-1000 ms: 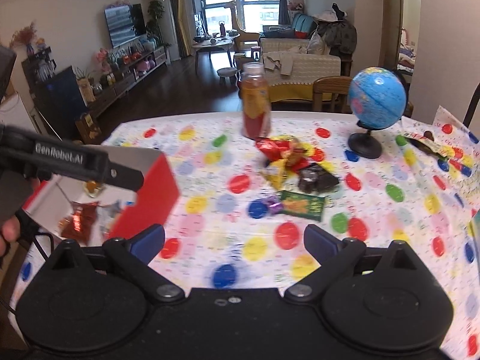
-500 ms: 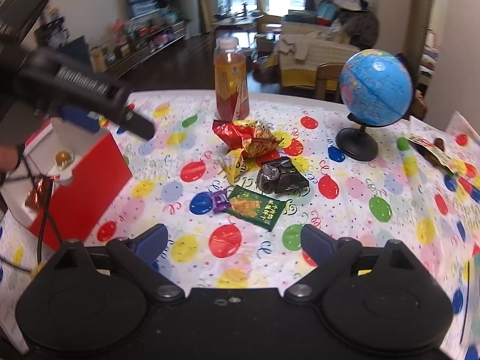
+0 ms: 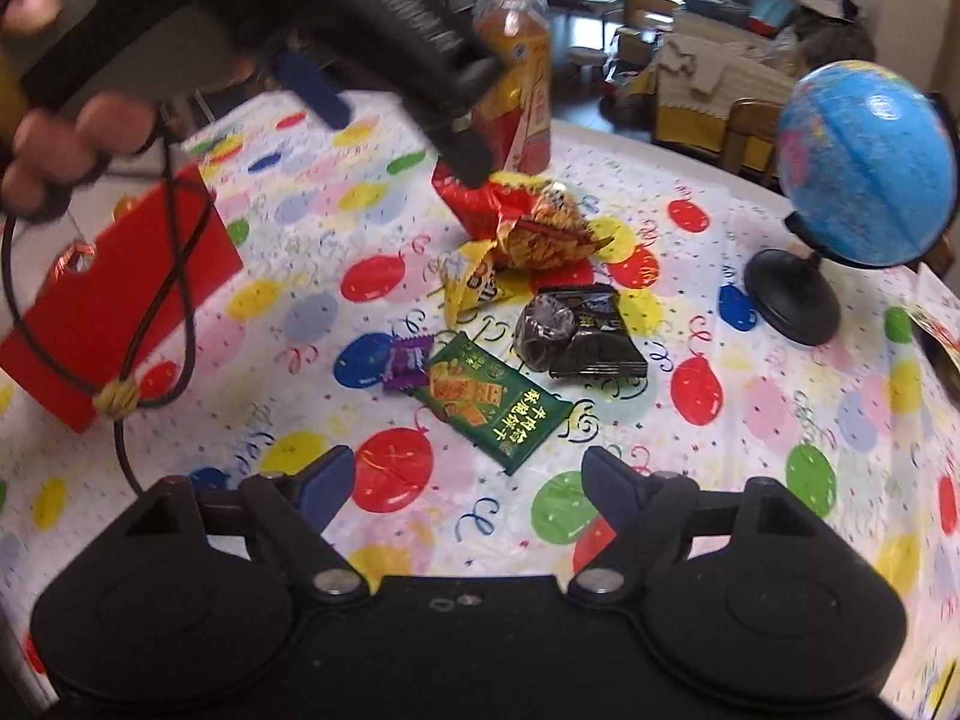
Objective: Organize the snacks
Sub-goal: 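Grasp the red-yellow chip bag with the left gripper while the right gripper grasps the green cracker packet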
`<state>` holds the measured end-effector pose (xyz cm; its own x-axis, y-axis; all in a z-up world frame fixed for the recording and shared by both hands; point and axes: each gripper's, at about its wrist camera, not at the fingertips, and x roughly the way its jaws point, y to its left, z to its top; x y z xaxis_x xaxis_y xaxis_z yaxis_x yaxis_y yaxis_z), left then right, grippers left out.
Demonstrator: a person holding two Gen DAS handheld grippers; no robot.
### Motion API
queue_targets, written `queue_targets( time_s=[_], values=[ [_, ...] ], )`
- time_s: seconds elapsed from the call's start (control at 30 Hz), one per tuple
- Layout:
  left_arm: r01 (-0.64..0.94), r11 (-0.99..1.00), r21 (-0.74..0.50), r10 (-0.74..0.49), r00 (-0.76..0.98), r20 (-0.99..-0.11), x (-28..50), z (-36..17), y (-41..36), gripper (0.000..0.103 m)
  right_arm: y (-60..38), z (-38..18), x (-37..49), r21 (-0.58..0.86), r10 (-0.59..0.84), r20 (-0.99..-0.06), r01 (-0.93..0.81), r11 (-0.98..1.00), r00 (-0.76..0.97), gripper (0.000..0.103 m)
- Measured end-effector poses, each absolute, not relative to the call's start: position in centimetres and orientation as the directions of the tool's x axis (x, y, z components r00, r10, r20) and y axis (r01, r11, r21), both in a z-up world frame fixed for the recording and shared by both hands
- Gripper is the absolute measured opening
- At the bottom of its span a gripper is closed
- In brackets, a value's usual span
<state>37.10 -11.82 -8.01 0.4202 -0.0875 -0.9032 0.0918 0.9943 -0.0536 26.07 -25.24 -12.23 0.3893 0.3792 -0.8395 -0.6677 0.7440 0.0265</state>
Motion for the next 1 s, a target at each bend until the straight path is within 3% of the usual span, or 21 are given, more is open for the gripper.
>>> queue_targets(
  time_s=[0.4,0.7,0.87,1.0],
  values=[
    [0.093,0.989,-0.113,-0.135,0.279,-0.951,45.1,-12.2,-11.8,0.102,-24.0,-16.2,30.6,-0.013,0.364,-0.868,-0.750,0.661,0.337,0.079],
    [0.074,0.991,-0.113,-0.126,0.208,-0.970,46.8,-15.5,-11.5,0.102,-21.9,-18.4,31.3,-0.074,0.346,-0.886,-0.832,0.550,0.308,0.078],
    [0.044,0.989,-0.142,-0.147,0.169,-0.975,46.9,-17.1,-10.8,0.102,-21.7,-18.6,32.1,-0.024,0.372,-0.888,-0.836,0.549,0.270,0.078],
    [0.002,0.987,-0.158,-0.156,0.153,-0.976,46.8,-18.0,-10.2,0.102,-21.7,-18.6,32.1,-0.009,0.388,-0.883,-0.838,0.546,0.263,0.069]
  ],
)
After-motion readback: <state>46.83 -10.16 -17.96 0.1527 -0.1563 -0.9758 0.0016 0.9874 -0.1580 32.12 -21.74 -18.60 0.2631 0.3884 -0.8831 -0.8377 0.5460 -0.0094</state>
